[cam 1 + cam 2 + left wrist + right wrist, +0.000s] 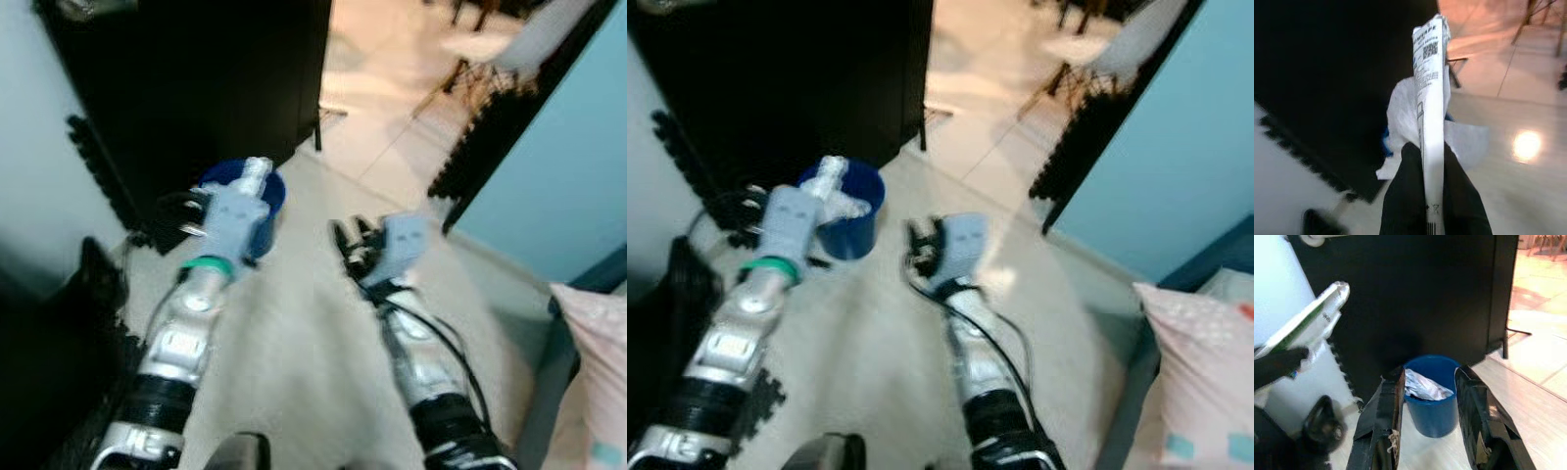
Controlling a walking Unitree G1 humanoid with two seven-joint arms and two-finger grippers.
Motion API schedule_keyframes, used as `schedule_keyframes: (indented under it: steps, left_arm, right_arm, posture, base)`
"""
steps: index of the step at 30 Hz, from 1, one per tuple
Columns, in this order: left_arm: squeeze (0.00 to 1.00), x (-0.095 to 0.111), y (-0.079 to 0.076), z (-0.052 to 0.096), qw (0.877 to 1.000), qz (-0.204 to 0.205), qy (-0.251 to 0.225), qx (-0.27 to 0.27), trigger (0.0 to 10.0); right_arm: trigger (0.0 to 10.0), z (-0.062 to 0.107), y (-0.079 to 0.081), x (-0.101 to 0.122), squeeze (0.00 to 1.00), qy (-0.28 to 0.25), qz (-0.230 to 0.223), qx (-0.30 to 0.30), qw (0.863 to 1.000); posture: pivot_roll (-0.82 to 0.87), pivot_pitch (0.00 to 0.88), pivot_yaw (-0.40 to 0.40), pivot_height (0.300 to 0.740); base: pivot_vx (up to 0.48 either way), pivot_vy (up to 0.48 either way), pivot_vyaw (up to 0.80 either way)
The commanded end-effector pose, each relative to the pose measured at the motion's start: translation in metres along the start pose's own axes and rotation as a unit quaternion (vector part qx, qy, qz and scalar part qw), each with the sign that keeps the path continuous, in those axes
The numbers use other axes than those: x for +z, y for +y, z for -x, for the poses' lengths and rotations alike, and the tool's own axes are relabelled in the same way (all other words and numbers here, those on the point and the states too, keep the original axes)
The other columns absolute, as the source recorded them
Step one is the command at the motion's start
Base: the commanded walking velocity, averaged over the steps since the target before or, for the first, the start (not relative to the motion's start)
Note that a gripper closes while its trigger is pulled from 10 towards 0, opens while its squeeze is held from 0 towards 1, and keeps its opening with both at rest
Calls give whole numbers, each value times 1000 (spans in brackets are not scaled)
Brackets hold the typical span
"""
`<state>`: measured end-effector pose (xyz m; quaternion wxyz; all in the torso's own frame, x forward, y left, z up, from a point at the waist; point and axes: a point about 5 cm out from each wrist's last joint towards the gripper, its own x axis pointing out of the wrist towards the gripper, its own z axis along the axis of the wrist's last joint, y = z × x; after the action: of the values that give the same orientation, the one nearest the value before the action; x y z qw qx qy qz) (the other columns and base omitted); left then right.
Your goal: Clean up the room
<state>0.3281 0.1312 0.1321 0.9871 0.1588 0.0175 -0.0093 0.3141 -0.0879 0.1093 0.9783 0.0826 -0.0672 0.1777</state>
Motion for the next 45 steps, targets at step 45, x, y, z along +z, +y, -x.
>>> schedule_keyframes:
  steps: [45]
  left_arm:
    - [0,-23,1,0,997,-22,43,-63,10000]
  right_arm:
    - [10000,4,-16,-13,0,34,15,-40,998]
  posture:
    - [14,7,1,740]
  base:
    - [465,0,-131]
